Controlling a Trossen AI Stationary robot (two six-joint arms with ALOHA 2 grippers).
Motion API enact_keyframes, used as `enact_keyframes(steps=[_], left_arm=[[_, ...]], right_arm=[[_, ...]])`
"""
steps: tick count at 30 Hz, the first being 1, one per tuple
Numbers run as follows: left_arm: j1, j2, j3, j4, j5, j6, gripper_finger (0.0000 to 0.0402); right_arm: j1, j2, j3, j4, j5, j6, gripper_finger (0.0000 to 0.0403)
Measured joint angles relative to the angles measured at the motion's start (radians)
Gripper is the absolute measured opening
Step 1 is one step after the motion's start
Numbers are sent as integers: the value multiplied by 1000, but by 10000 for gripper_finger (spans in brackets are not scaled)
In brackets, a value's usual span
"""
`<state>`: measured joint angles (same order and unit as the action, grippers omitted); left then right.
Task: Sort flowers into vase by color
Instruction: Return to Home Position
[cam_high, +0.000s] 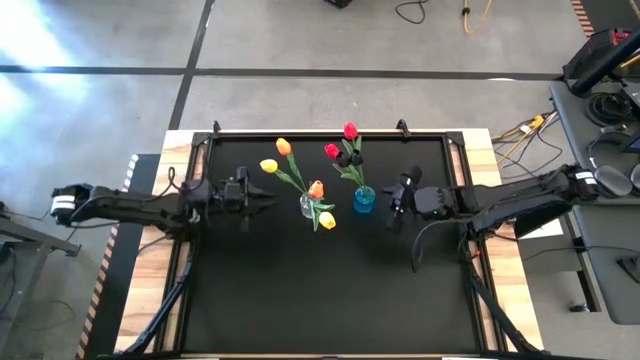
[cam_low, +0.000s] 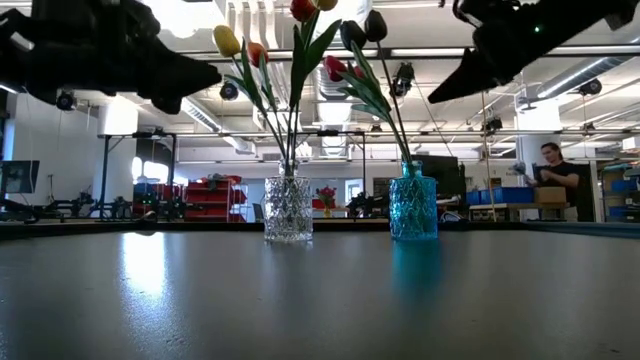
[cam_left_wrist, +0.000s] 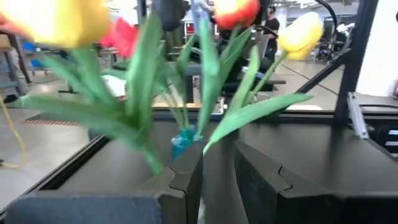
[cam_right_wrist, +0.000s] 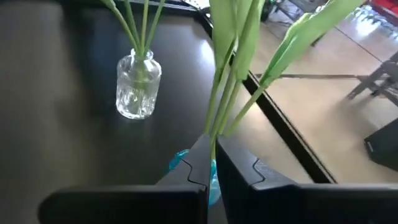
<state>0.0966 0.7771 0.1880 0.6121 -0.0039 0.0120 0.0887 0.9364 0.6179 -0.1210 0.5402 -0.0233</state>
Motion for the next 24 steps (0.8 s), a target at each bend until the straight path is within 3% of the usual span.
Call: enact_keyframes(steps=[8,15,19,24], left_arm=[[88,-99,-83,-11,49,13,77],[88,-256,-142,-140,42,-10,77],[89,-363,-165,-206,33,-7,76],[92,-496,-167,-370,9,-7,76]], right_arm=[[-2,-93,-162,145,-56,-35,9],[-2,-202,-237,160,-91,-27,9],[-3,-274,-314,266,-158,-64,9],[-2,-353,-396,294,-176,-55,9]])
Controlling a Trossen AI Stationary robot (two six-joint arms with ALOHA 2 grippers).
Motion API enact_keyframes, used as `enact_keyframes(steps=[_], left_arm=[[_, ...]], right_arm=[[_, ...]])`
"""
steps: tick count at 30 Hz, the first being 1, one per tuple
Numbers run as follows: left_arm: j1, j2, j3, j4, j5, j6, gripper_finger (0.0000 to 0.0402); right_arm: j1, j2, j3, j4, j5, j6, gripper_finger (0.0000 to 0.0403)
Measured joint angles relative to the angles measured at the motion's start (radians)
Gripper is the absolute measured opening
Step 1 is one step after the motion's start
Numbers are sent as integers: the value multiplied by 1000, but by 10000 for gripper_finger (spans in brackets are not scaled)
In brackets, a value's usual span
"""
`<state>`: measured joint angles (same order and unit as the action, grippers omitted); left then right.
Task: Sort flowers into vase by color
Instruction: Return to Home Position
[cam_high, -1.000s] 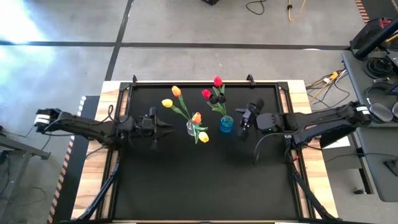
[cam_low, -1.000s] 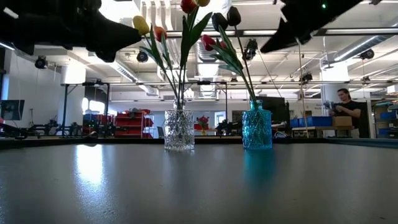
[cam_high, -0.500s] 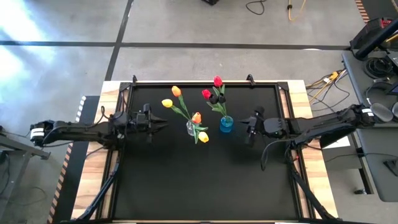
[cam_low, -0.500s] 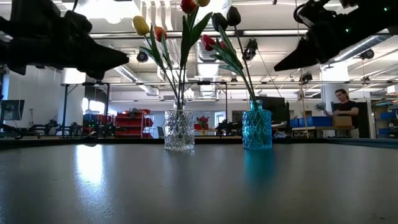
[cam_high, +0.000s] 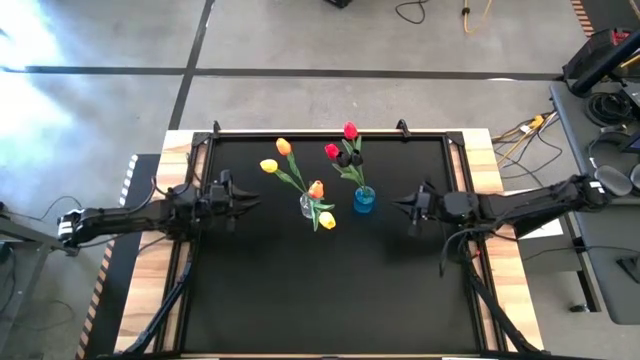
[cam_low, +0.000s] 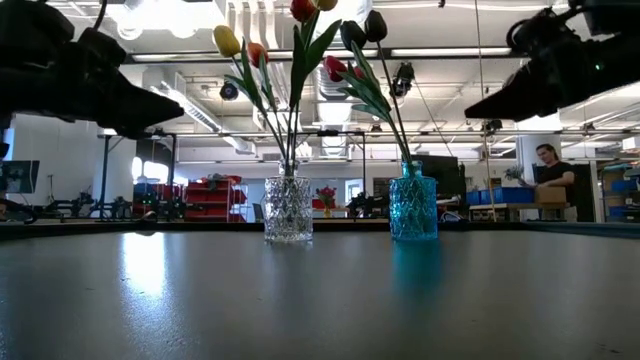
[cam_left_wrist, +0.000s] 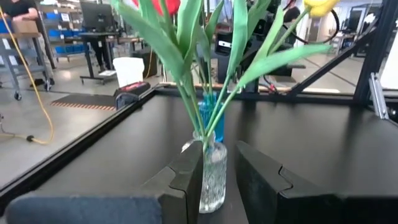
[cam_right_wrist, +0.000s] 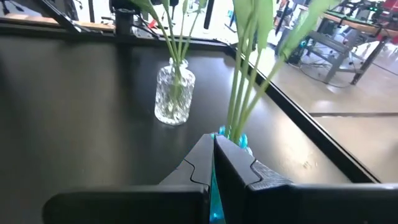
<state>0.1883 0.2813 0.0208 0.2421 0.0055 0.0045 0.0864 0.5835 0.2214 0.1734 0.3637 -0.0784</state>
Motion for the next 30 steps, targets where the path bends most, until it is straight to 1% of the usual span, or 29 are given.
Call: enact_keyframes(steps=[7,9,12,15,20,23,25,30], left_arm=[[2,-174,-1,-198,-24,-19,76],[2,-223,-1,-243,-24,-29,76],[4,-282,0,-251,-14,-48,76],[6,-279,1,-253,-18,-39,76],[16,-282,1,-253,-21,-37,76],[22,-282,2,-256,-22,-27,76],[28,-282,2,-257,-23,-20,76],[47,-282,2,-257,-31,-5,76]], right_arm=[[0,-124,-99,4,-1,0,9],[0,-172,-139,26,-27,0,9],[0,-239,-197,70,-60,9,9],[0,-302,-210,18,-80,39,9],[1,-418,-209,-117,-87,60,9],[1,-490,-209,-121,-118,25,9],[-6,-530,-209,-123,-120,-17,9],[-50,-550,-209,-125,-114,-53,9]])
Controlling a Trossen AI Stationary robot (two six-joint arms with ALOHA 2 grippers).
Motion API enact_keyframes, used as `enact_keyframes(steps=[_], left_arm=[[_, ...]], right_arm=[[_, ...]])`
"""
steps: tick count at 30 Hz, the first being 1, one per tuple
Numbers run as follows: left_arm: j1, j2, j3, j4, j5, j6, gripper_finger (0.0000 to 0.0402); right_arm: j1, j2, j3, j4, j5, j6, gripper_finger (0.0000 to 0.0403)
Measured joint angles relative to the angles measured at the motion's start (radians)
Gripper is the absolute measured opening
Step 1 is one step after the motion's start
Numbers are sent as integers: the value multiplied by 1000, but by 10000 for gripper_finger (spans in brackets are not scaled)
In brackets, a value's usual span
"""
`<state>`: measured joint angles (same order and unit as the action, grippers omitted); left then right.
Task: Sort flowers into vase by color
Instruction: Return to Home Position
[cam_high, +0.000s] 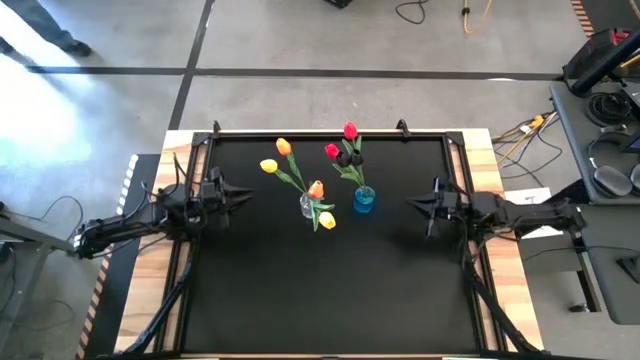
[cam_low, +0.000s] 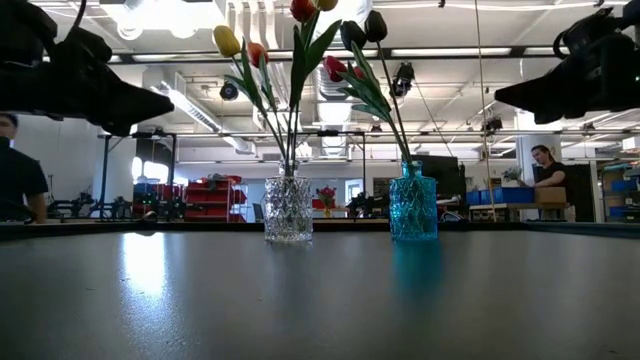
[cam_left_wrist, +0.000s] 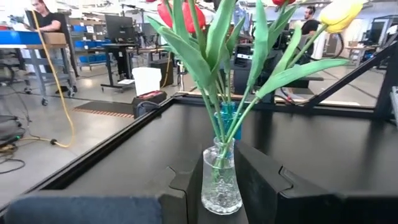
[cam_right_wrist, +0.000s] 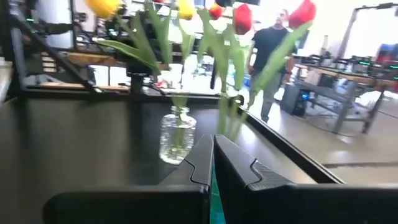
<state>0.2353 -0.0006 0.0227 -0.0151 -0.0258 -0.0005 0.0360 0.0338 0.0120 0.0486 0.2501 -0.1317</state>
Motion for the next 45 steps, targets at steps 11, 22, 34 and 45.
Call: enact_keyframes(steps=[11,22,34,45], left_arm=[[66,0,1,-3,-1,24,76],[76,47,1,-4,13,-12,77],[76,100,0,0,11,-13,77],[76,133,-3,14,9,-13,77]], right_arm=[[-251,1,0,-39,-241,35,9],[-375,43,0,-42,-251,26,9],[-375,60,-1,-37,-250,69,9],[-375,60,-1,-37,-250,69,9]])
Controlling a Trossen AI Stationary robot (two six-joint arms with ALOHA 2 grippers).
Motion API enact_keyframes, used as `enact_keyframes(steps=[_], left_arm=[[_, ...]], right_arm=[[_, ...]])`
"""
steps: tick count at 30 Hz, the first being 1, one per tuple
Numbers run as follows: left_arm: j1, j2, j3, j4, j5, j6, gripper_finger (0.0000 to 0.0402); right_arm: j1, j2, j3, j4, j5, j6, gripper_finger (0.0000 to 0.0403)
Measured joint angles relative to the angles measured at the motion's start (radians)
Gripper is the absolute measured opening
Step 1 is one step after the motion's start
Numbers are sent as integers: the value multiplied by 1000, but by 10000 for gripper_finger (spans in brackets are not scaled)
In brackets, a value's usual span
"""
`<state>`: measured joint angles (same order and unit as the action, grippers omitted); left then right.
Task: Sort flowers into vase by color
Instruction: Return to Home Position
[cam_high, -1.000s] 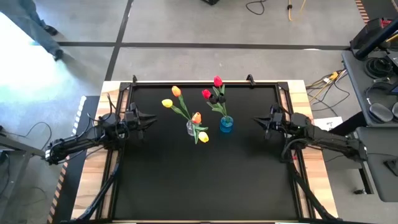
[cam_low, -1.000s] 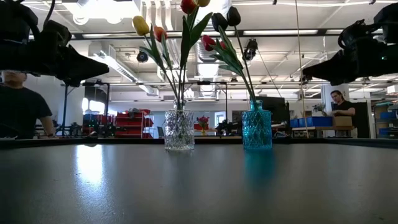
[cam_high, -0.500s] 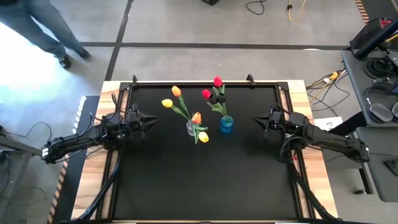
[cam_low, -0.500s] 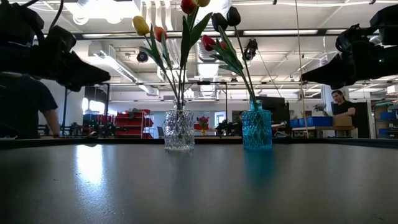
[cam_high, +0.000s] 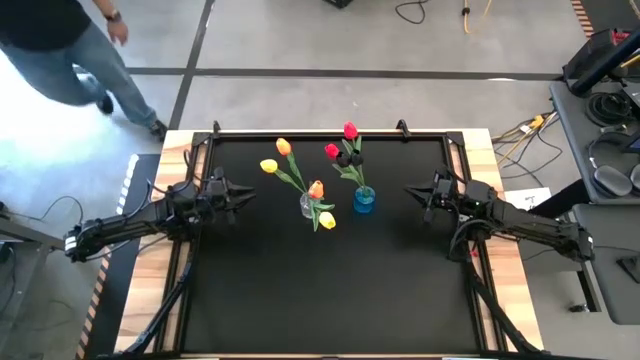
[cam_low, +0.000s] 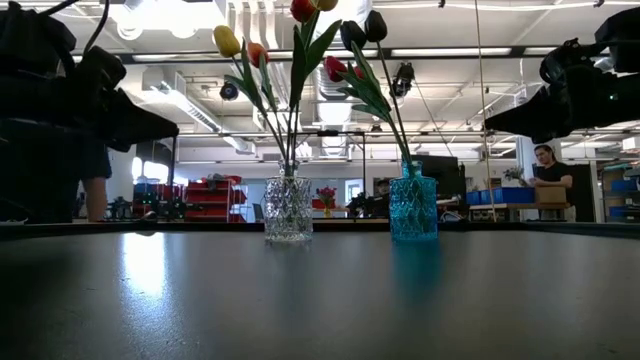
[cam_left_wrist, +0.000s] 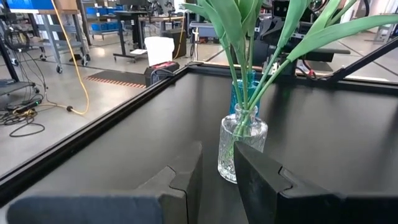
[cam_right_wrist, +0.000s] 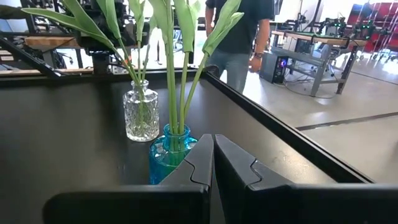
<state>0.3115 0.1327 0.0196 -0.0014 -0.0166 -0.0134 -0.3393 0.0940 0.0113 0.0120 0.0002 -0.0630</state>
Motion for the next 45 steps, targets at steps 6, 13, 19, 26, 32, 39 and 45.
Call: enact_keyframes(steps=[6,13,19,26,32,39,45], left_arm=[[0,14,0,4,0,0,77],[0,31,0,9,0,0,77],[0,44,0,10,0,0,77],[0,55,0,10,0,0,77],[0,56,0,11,0,0,77],[0,56,0,11,1,0,77],[0,56,1,11,1,0,77]], right_arm=[[0,0,0,0,0,0,9],[0,0,0,0,0,0,9],[0,0,0,0,0,0,9],[0,0,0,0,0,0,9],[0,0,0,0,0,0,9],[0,0,0,0,0,0,9],[0,0,0,0,0,0,9]])
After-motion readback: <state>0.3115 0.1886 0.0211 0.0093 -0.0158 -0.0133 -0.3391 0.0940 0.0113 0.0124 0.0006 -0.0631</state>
